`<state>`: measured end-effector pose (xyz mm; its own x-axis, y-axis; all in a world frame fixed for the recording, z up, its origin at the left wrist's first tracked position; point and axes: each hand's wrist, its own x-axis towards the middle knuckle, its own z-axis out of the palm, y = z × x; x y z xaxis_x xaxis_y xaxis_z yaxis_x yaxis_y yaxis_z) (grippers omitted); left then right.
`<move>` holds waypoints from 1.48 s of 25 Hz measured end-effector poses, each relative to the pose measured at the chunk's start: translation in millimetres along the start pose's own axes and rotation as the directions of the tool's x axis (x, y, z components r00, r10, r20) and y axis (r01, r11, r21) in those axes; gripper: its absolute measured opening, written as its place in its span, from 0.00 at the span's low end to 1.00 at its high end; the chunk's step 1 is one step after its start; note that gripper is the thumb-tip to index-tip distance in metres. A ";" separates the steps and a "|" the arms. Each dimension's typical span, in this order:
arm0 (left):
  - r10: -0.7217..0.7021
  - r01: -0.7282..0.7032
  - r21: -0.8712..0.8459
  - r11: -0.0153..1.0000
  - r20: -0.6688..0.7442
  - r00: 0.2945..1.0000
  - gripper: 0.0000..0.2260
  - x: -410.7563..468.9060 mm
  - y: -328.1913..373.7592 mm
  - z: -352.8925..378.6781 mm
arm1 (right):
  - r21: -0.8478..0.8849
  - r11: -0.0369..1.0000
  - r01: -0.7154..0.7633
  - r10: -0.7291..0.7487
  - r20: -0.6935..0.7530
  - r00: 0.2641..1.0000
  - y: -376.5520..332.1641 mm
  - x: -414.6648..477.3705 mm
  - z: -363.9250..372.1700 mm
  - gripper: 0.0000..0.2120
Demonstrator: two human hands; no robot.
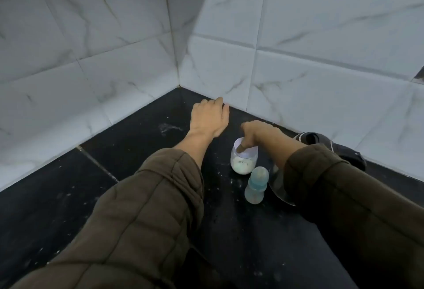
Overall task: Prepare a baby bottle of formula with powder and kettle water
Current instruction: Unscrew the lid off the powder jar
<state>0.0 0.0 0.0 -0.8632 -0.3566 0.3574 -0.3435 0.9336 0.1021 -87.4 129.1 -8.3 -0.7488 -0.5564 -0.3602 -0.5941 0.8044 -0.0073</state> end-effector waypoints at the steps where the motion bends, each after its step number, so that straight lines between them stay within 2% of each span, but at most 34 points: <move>1: 0.002 -0.002 0.008 1.000 0.000 1.000 0.20 0.8 -0.9 0.5 | 0.006 1.000 -0.013 0.013 0.035 0.999 -0.3 1.9 1.8 0.39; 5: -0.011 0.011 -0.012 1.000 0.051 0.999 0.22 -0.9 -3.5 11.7 | 0.004 1.000 -0.015 0.015 0.077 0.997 -2.7 5.0 11.0 0.39; 8: -0.010 0.011 -0.014 1.000 0.073 0.997 0.22 -6.6 -8.7 16.4 | -0.012 1.000 0.007 -0.006 0.038 0.999 -5.2 5.0 11.8 0.33; 17: -0.044 0.069 -0.103 0.992 0.231 0.972 0.21 -42.7 -39.5 -6.7 | -0.021 0.985 0.169 -0.170 -0.065 0.983 -42.9 -22.5 -14.8 0.27; 24: -0.187 0.268 -0.134 0.954 0.429 0.883 0.26 -101.3 -72.4 -33.9 | -0.038 0.953 0.300 -0.302 -0.076 0.950 -92.1 -62.4 -12.2 0.27; 32: -0.163 0.386 -0.246 0.889 0.618 0.769 0.32 -173.4 -88.3 -14.5 | -0.048 0.929 0.367 -0.369 -0.036 0.929 -124.2 -90.7 12.6 0.27; 34: -0.172 0.416 -0.264 0.870 0.628 0.759 0.35 -184.5 -87.8 -5.5 | -0.052 0.928 0.368 -0.370 -0.023 0.929 -125.1 -93.4 21.8 0.27; 37: -0.171 0.453 -0.354 0.818 0.602 0.780 0.36 -194.8 -82.6 7.8 | -0.055 0.925 0.376 -0.376 0.000 0.926 -126.5 -98.0 36.7 0.27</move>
<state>193.6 -7.9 -85.3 -0.8371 -0.4590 -0.2976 -0.5411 0.6147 0.5739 71.9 89.6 -6.3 -0.4700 -0.8181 -0.3313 -0.8473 0.5234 -0.0904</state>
